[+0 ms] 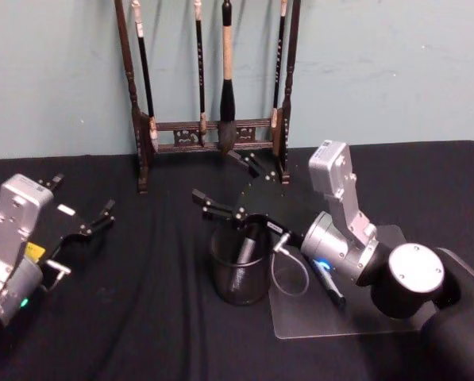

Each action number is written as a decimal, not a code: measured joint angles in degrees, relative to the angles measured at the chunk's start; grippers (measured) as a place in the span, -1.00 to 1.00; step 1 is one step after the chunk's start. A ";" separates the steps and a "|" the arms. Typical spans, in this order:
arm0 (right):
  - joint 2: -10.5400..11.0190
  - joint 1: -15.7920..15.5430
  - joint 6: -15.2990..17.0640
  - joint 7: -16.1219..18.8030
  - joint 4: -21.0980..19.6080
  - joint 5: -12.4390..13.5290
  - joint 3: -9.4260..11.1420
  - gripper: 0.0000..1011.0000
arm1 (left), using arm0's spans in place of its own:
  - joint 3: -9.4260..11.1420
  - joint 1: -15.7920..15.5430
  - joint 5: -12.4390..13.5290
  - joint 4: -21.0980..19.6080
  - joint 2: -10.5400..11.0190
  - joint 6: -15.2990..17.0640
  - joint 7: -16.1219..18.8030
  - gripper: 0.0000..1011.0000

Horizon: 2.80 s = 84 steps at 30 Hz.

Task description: Pick up the water-based marker from the table and place it into the pen holder.

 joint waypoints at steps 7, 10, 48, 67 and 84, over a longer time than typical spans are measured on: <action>1.08 -0.67 0.82 -0.85 -2.20 -0.32 0.17 0.98 | 0.00 0.00 0.00 0.00 0.00 0.00 0.00 1.00; 1.43 -0.97 1.03 -1.16 -2.96 -0.47 0.28 0.98 | 0.00 0.00 0.00 0.00 0.00 0.00 0.00 1.00; 8.38 -13.86 17.01 -16.47 -25.07 -6.07 9.69 0.98 | 0.00 0.00 0.00 0.00 0.00 0.00 0.00 1.00; 6.66 -18.24 26.97 -19.12 -28.38 -6.77 13.81 0.98 | 0.00 0.00 0.00 0.00 0.00 0.00 0.00 1.00; 5.21 -17.78 33.30 -19.04 -26.77 -5.26 13.67 0.98 | 0.00 0.00 0.00 0.00 0.00 0.00 0.00 1.00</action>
